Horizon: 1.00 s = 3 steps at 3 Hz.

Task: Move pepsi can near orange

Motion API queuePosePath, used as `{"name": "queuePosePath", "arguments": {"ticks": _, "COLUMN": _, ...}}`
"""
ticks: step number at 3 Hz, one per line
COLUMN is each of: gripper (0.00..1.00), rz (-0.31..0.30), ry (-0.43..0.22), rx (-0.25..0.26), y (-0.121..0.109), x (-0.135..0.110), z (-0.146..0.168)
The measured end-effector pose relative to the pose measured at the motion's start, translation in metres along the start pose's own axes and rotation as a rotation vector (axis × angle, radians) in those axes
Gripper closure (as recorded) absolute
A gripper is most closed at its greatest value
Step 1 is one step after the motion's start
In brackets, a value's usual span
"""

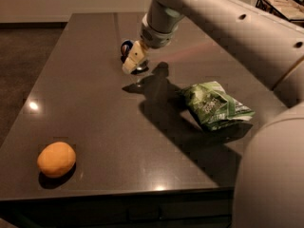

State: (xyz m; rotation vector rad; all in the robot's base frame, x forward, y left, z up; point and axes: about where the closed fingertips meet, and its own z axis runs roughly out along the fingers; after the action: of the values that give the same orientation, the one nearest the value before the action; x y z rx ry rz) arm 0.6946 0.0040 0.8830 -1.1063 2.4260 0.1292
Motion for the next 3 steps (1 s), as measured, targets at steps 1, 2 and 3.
{"name": "queuePosePath", "arguments": {"ticks": 1, "gripper": 0.00, "rz": 0.042, "ry": 0.010, "rx": 0.021, "y": 0.004, "x": -0.018, "z": 0.015}}
{"name": "queuePosePath", "arguments": {"ticks": 2, "gripper": 0.00, "rz": 0.074, "ry": 0.022, "rx": 0.018, "y": 0.008, "x": -0.029, "z": 0.027}}
{"name": "queuePosePath", "arguments": {"ticks": 3, "gripper": 0.00, "rz": 0.112, "ry": 0.040, "rx": 0.023, "y": 0.006, "x": -0.032, "z": 0.033}}
